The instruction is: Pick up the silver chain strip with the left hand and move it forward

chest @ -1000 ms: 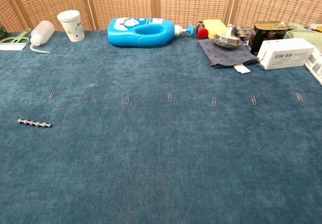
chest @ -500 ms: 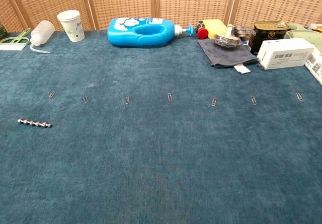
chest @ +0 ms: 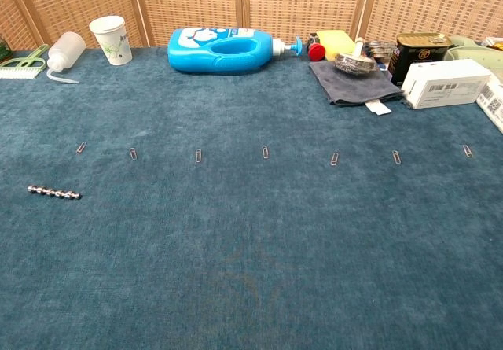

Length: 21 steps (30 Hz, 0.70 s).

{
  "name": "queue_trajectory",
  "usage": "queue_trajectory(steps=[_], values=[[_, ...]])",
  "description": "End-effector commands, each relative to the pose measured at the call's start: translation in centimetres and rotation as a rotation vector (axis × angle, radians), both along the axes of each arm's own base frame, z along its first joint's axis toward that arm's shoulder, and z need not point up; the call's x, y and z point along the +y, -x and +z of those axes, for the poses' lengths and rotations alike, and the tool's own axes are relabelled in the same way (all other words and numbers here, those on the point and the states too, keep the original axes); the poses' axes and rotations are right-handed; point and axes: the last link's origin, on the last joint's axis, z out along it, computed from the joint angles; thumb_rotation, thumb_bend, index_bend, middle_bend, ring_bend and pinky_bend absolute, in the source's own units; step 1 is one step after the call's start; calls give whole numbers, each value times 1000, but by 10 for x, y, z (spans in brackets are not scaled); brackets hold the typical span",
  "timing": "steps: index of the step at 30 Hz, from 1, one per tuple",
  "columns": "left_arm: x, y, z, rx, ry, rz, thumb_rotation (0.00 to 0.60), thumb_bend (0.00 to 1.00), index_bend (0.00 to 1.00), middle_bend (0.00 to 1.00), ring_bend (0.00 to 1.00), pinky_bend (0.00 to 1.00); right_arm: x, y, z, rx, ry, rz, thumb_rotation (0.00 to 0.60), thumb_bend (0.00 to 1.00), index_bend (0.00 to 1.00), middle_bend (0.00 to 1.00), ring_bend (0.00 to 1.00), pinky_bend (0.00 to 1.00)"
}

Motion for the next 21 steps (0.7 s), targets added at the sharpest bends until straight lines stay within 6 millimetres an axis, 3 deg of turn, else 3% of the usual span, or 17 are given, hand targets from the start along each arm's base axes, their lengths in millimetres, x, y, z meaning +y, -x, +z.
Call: queue_trajectory(steps=[1,2,5,14,21], values=[[14,-6,-3,42,42,-49,600,324,311,807,735,728,-1,-1,0,-1,-2,1,504,505,0,0,0,0],[16,-7,-4,51,51,-56,600,321,326,880,820,828,-1,-1,-1,-2,-3,1,504,506,0,0,0,0],[24,-9,-11,113,96,-73,600,321,368,984,971,984,-2,-2,-2,-3,-7,4,503,506,0,0,0,0],[30,-11,-36,130,153,-41,600,325,398,1000,1000,1000,-5,-2,-3,-6,-13,0,502,506,0,0,0,0],[31,1,-58,108,199,3,600,328,424,1000,1000,1000,-4,0,-4,1,-29,-19,503,506,0,0,0,0]])
